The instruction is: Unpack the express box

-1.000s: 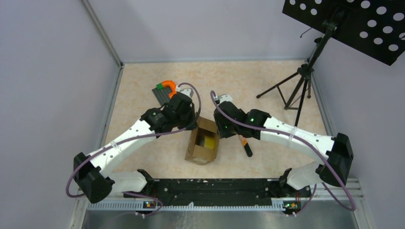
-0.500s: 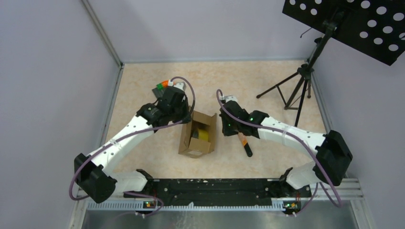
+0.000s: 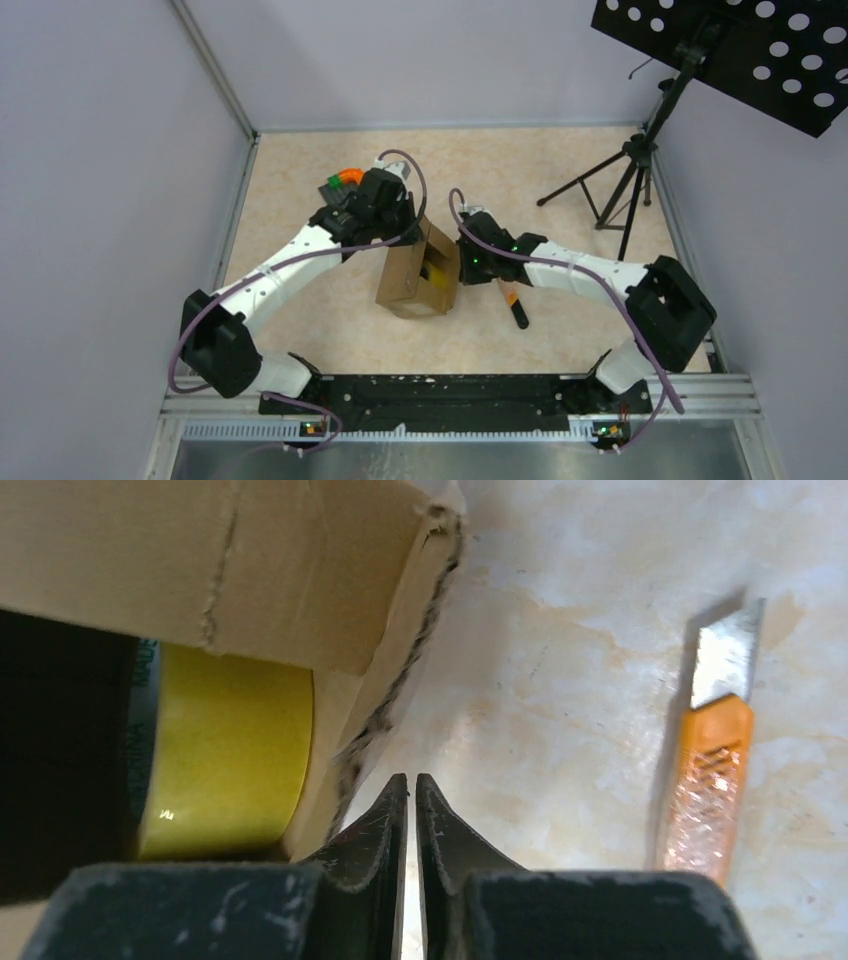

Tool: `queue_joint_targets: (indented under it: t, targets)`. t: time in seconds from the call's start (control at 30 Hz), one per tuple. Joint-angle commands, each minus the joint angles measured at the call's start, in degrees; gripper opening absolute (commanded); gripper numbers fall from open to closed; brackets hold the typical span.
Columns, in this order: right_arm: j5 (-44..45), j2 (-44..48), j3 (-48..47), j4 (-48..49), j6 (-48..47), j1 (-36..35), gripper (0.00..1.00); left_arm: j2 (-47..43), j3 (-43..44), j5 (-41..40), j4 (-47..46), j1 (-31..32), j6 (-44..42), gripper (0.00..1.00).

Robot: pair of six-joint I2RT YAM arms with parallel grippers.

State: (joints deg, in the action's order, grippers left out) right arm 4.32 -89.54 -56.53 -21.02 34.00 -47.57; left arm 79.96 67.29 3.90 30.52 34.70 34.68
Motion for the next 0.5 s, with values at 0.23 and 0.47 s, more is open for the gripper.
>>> queue_joint_targets:
  t: [0.23,0.47]
  targets:
    - [-0.6,19.2,-0.7,1.1,3.4,0.5,0.23,1.8,-1.4,2.2,-4.8,-0.1,1.1,0.0]
    - [-6.6,12.0,-0.2,7.6,5.3,0.0,0.32,2.0,-1.1,2.2,-5.5,-0.1,1.3,0.0]
